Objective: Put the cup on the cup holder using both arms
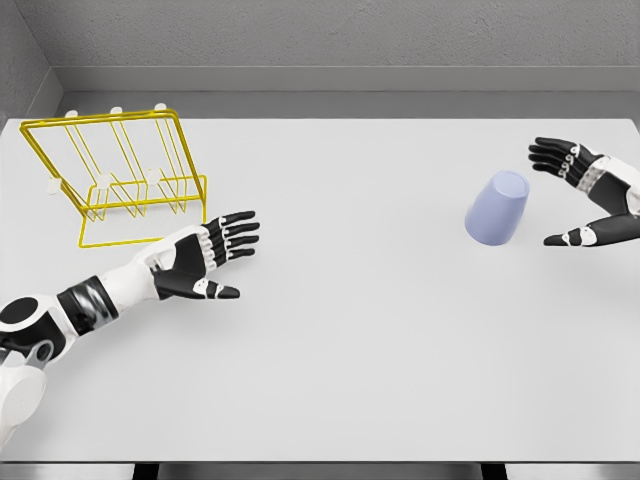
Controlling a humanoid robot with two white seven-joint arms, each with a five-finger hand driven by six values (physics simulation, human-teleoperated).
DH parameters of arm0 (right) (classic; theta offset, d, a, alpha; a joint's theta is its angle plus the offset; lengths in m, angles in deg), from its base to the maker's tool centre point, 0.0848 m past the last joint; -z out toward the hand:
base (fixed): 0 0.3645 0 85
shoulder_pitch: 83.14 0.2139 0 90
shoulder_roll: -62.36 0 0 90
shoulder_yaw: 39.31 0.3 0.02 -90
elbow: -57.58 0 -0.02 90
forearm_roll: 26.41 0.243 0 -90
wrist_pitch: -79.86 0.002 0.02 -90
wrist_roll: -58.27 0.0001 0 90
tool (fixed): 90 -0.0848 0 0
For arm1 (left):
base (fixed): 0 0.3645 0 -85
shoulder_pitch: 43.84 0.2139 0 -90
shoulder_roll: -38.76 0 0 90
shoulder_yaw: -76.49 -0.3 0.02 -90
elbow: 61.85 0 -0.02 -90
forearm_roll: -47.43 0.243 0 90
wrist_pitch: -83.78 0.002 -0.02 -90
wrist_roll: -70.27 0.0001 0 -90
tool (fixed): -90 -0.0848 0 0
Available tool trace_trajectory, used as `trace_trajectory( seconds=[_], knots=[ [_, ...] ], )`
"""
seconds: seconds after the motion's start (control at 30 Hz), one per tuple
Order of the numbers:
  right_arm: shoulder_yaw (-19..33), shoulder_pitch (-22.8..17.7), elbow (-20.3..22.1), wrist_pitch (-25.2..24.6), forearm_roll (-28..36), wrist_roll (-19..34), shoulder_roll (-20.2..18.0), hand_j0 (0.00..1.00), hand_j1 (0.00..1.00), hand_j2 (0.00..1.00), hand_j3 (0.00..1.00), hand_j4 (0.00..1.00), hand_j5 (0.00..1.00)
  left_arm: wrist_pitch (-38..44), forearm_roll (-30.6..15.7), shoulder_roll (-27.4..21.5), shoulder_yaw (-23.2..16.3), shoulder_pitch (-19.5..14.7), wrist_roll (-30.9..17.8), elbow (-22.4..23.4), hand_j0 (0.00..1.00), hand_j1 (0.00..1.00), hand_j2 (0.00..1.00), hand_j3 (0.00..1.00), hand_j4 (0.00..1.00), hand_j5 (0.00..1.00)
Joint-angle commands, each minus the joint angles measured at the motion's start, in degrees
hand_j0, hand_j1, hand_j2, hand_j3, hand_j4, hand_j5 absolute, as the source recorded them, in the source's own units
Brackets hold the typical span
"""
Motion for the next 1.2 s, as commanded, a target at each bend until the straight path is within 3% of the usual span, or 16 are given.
trace_trajectory(
  seconds=[0.0, 0.23, 0.43, 0.57, 0.73, 0.93, 1.03, 1.17],
  knots=[
    [0.07, 0.0, -1.09, -0.07, 0.27, 0.0, 0.6, 1.0, 1.0, 1.0, 1.0, 1.0, 1.0, 0.05, -0.33, 0.07, 0.01, 0.0, -0.01, 0.14, 1.0, 1.0, 1.0, 1.0, 1.0, 1.0],
    [0.42, -0.18, -2.06, -0.07, 0.18, 0.0, 0.69, 1.0, 1.0, 1.0, 1.0, 1.0, 1.0, -0.3, 0.54, 1.3, 0.1, -0.09, -0.01, 0.41, 1.0, 1.0, 1.0, 1.0, 1.0, 1.0],
    [0.34, 0.53, -11.72, -0.07, 0.18, 0.0, 4.56, 1.0, 1.0, 1.0, 1.0, 1.0, 1.0, -0.48, 2.83, 1.3, 0.18, -0.35, -0.01, 0.41, 1.0, 1.0, 1.0, 1.0, 1.0, 1.0],
    [-0.1, 0.53, -12.87, -0.61, 0.18, 0.0, 5.79, 1.0, 1.0, 1.0, 1.0, 1.0, 1.0, -2.14, 2.83, 2.27, 0.1, -0.26, -0.01, 0.32, 1.0, 1.0, 1.0, 1.0, 1.0, 1.0],
    [-0.1, 2.02, -16.12, -5.45, 0.18, 0.0, 9.39, 1.0, 1.0, 1.0, 1.0, 1.0, 1.0, -5.75, 2.83, 2.18, 0.1, 0.0, -0.01, -0.21, 1.0, 1.0, 1.0, 1.0, 1.0, 1.0],
    [0.07, 2.37, -20.51, -5.54, 0.18, 0.0, 12.29, 1.0, 1.0, 1.0, 1.0, 1.0, 1.0, -6.72, 2.83, 2.62, 0.01, 0.18, -0.01, -0.03, 1.0, 1.0, 1.0, 1.0, 1.0, 1.0],
    [-0.02, 4.39, -24.82, -5.71, 0.18, 0.0, 14.66, 1.0, 1.0, 1.0, 1.0, 1.0, 1.0, -6.72, 2.83, 2.71, -0.08, 0.26, -0.01, 0.06, 1.0, 1.0, 1.0, 1.0, 1.0, 1.0],
    [-0.02, 4.57, -26.14, -6.5, 0.18, 0.0, 15.81, 1.0, 1.0, 1.0, 1.0, 1.0, 1.0, -6.72, 2.83, 2.79, -0.17, 0.35, -0.01, -0.03, 1.0, 1.0, 1.0, 1.0, 1.0, 1.0]
  ],
)
